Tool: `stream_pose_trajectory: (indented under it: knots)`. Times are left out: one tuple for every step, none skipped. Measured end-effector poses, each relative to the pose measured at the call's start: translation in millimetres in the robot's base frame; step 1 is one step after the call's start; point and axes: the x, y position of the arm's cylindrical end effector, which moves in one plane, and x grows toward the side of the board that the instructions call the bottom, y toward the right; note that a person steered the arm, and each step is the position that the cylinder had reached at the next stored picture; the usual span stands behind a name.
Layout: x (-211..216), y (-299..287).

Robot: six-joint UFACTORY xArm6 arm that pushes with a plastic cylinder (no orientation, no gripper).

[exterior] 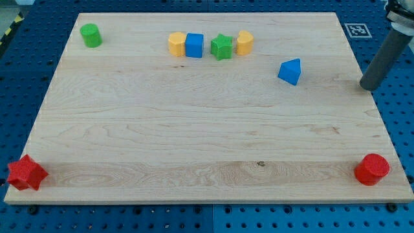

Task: Move the blue triangle towards right side of yellow heart

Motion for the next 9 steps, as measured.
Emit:
stream_pose_trajectory:
  knots:
    - [13.6,-27.3]
    - [15.9,-49.9]
    - [15.9,-56.9]
    - [15.9,-63.7]
    - [15.9,-93.5]
    - [15.9,-93.5]
    - [15.9,-96.6]
    - [15.4,-123.2]
    - [15.4,-125.6]
